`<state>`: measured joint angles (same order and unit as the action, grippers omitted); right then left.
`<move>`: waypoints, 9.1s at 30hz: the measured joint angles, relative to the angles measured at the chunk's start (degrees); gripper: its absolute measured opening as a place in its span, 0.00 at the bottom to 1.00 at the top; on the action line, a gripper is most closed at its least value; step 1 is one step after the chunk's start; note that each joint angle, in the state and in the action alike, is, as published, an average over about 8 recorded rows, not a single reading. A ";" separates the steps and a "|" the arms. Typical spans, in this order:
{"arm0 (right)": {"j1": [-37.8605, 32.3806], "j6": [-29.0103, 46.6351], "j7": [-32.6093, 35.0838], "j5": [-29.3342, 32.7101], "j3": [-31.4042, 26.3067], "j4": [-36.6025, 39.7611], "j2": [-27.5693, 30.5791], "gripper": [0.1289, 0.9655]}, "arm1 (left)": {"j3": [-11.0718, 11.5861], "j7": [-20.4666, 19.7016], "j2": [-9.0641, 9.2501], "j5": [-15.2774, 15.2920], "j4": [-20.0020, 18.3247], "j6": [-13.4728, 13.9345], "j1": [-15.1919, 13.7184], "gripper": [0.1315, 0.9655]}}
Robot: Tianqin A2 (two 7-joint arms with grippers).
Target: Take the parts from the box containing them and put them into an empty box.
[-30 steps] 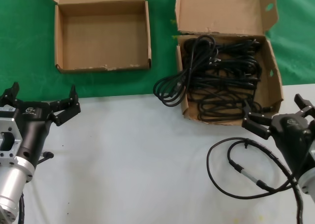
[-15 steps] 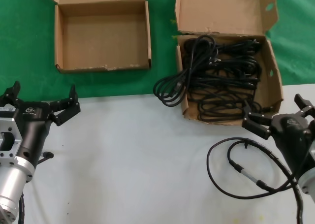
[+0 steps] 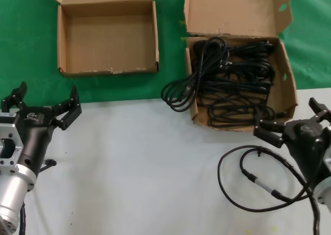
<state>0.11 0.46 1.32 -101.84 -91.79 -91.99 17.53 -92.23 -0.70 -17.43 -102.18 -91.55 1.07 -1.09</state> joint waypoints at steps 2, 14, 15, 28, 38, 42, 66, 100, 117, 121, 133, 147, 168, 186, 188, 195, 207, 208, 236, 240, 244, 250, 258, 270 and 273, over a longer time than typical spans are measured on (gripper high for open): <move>-0.14 0.39 0.98 0.90 -0.28 -0.07 0.38 1.00 | 0.00 0.00 0.00 0.00 0.00 0.00 0.00 0.79; -4.36 5.35 7.68 14.98 -5.58 -1.94 7.14 1.00 | 0.00 -0.01 0.00 0.00 0.00 0.00 0.00 0.49; -4.96 6.16 8.34 16.79 -5.95 -2.25 7.64 1.00 | 0.00 -0.01 0.00 0.00 0.00 0.00 0.00 0.49; -17.28 12.39 25.78 26.02 -16.31 -3.26 15.17 1.00 | 0.00 -0.01 0.00 0.01 0.00 0.00 0.00 0.23; -27.39 20.18 33.06 31.07 -23.09 -0.86 16.08 1.00 | 0.00 -0.01 0.00 0.01 0.00 0.00 0.00 0.08; -30.86 23.50 33.48 33.86 -24.63 0.68 15.52 1.00 | 0.00 -0.01 0.00 0.01 0.00 0.00 0.00 0.04; -44.76 29.38 38.43 40.85 -30.62 12.98 9.44 0.97 | 0.00 -0.01 0.00 0.01 0.00 0.00 0.00 0.02; -45.80 30.96 35.79 43.56 -30.23 14.78 9.60 0.28 | 0.00 -0.01 0.00 0.01 0.00 0.00 0.00 0.02; -45.81 32.39 32.91 44.36 -28.88 12.04 10.28 0.10 | 0.00 -0.01 0.00 0.01 0.00 0.00 0.00 0.02; -47.08 34.84 28.33 46.36 -27.41 9.47 9.65 0.09 | 0.00 -0.01 0.00 0.01 0.00 0.00 0.00 0.02; -54.22 40.70 14.51 56.73 -26.27 11.44 -0.61 0.09 | 0.00 -0.01 0.00 0.01 0.00 0.00 0.00 0.02; -58.44 32.70 14.49 56.52 -28.92 28.59 -12.80 0.09 | 0.00 -0.01 0.00 0.01 0.00 0.00 0.00 0.02; -59.48 22.04 20.47 49.40 -29.35 37.93 -16.08 0.19 | 0.00 -0.01 0.00 0.01 0.00 0.00 0.00 0.02; -35.74 24.63 3.17 52.67 -7.66 4.27 -10.45 0.59 | 0.00 -0.01 0.00 0.01 0.00 0.00 0.00 0.02; -33.64 23.86 2.86 51.24 -6.52 2.25 -9.72 0.59 | 0.00 -0.01 0.00 0.01 0.00 0.00 0.00 0.02; -30.39 21.94 3.17 47.10 -5.31 -0.02 -7.66 0.75 | 0.00 -0.01 0.00 0.01 0.00 0.00 0.00 0.02; -29.51 21.14 3.30 45.24 -5.18 0.07 -7.08 0.94 | 0.01 -0.01 0.00 0.00 0.00 -0.02 0.02 0.03; -29.28 20.97 3.27 44.88 -5.14 0.07 -7.03 0.95 | 0.01 0.00 0.01 -0.01 0.00 -0.03 0.03 0.03; -18.66 13.16 1.59 28.08 -3.22 0.16 -4.59 1.00 | 0.21 0.26 0.09 -0.35 -0.05 -0.41 0.42 0.46; -17.05 11.99 1.33 25.55 -2.93 0.17 -4.22 1.00 | 0.24 0.30 0.11 -0.40 -0.05 -0.46 0.48 0.56; -15.45 10.83 1.08 23.01 -2.64 0.19 -3.86 1.00 | 0.27 0.34 0.12 -0.46 -0.06 -0.52 0.54 0.67; -13.05 9.04 0.71 19.19 -2.21 0.21 -3.31 1.00 | 0.32 0.39 0.14 -0.53 -0.07 -0.61 0.62 0.80; -9.85 6.70 0.21 14.15 -1.64 0.23 -2.57 1.00 | 0.37 0.47 0.16 -0.64 -0.09 -0.72 0.74 0.93; -5.05 3.16 -0.55 6.52 -0.77 0.28 -1.47 1.00 | 0.46 0.58 0.20 -0.79 -0.11 -0.89 0.91 1.00; -3.84 2.28 -0.74 4.62 -0.55 0.29 -1.19 1.00 | 0.48 0.61 0.21 -0.83 -0.11 -0.93 0.96 1.00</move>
<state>-3.73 2.75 0.58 -97.22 -92.35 -91.71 16.33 -91.74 -0.09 -17.22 -103.01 -91.66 0.13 -0.13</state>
